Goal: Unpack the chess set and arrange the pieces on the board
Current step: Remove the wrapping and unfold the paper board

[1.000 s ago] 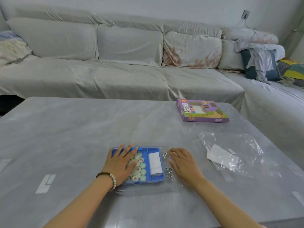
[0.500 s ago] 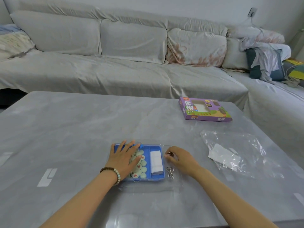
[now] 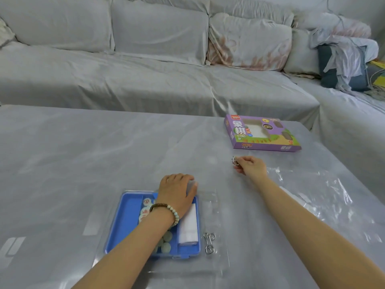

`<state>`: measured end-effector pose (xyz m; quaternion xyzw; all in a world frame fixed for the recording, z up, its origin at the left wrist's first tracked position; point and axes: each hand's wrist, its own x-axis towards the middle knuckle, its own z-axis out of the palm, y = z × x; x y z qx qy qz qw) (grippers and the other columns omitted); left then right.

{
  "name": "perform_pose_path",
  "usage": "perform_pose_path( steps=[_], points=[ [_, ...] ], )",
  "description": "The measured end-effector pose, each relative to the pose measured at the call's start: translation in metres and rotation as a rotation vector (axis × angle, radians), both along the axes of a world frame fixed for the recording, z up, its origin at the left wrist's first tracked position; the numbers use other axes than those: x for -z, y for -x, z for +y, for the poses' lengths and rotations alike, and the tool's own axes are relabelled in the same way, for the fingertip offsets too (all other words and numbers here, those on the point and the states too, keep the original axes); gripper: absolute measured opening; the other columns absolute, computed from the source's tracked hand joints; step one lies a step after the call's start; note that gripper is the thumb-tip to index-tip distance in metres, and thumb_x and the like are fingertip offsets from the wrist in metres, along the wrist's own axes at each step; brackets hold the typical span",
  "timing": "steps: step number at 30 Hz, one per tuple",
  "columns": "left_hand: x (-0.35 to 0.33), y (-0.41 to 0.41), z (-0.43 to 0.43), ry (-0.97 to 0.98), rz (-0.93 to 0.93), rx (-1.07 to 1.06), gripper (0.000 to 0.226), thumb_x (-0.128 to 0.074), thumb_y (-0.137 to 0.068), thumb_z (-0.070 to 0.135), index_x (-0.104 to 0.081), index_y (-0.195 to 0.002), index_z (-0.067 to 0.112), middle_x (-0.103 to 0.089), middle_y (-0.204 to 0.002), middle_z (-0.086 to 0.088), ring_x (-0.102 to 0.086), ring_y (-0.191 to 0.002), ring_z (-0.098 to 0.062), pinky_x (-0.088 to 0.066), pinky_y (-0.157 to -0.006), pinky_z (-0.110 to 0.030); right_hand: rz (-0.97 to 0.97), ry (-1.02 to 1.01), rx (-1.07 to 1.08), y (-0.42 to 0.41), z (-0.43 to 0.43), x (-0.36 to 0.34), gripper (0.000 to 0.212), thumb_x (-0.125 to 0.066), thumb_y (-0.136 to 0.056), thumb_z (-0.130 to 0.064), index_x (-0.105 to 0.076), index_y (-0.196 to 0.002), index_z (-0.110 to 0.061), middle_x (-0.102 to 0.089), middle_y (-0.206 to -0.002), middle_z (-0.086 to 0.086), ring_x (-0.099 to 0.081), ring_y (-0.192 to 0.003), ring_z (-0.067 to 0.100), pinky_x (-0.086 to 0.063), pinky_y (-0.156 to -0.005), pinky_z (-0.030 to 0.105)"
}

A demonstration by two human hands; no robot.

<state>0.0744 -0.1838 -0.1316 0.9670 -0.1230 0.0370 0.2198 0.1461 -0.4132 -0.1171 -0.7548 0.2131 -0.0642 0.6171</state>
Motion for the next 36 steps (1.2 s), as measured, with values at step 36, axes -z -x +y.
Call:
perform_pose_path(
  steps=[36],
  points=[
    [-0.003, 0.086, 0.032, -0.115, 0.151, 0.097, 0.061, -0.009, -0.092, 0.060, -0.013, -0.147, 0.033, -0.003, -0.156, 0.013, 0.008, -0.143, -0.010, 0.013, -0.113, -0.035, -0.144, 0.953, -0.679, 0.211, 0.059, -0.004, 0.053, -0.031, -0.086, -0.062, -0.063, -0.115, -0.031, -0.054, -0.114, -0.018, -0.048, -0.103, 0.002, -0.033, -0.089, 0.019]
  ],
)
